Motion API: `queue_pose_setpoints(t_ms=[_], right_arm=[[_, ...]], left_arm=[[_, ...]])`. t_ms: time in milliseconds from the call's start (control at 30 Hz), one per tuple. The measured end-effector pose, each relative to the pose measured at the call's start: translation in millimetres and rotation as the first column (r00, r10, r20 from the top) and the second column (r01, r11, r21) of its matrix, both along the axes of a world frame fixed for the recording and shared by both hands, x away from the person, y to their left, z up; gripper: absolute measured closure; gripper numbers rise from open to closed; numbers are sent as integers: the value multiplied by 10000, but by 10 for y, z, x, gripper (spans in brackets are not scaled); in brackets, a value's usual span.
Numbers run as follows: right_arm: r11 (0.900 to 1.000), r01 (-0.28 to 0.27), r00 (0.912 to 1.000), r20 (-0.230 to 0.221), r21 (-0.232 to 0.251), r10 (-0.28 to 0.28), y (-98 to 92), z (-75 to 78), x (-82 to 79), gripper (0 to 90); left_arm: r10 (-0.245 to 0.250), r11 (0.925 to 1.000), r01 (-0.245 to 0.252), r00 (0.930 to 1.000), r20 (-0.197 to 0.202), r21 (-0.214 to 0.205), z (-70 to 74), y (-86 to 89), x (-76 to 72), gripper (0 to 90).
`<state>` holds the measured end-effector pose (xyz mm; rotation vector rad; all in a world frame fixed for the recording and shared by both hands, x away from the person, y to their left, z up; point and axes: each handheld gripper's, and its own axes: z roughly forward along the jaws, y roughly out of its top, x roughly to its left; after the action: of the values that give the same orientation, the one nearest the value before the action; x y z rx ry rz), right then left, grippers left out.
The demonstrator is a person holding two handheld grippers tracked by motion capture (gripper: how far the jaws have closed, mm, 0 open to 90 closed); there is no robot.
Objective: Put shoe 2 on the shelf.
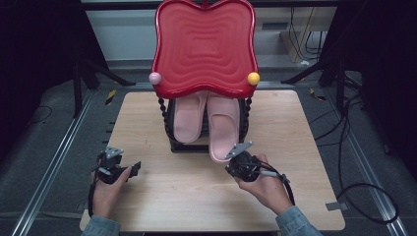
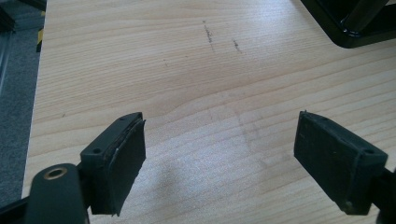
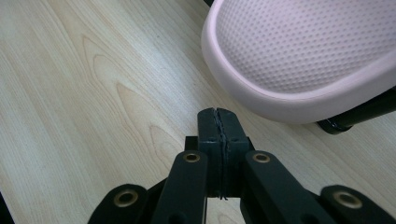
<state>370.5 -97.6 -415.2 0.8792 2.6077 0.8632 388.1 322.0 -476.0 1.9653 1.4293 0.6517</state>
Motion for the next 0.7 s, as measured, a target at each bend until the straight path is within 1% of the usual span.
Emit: queue_pose_setpoints(t_ms=[167,400,533,700], right_arm=[[9999,-75,10000,60,91,75,9,16,8,900],[9999,-41,10000,37,117,41,30,35,81,900],[9999,-34,9999,157,141,32,41,67,110,900],[9994,89,9997,212,332,-96,90,125,209,900]], left_arm=[[-6,10000,6,10000,-4,7,-2,-4,0,161],[-5,10000,5,10000,-2,6,0,-3,-1,161],[-2,10000,2,10000,-42,-3,-10,0,3,161],[-37,10000,37,10000,-42,-2,-11,-15,3,161]])
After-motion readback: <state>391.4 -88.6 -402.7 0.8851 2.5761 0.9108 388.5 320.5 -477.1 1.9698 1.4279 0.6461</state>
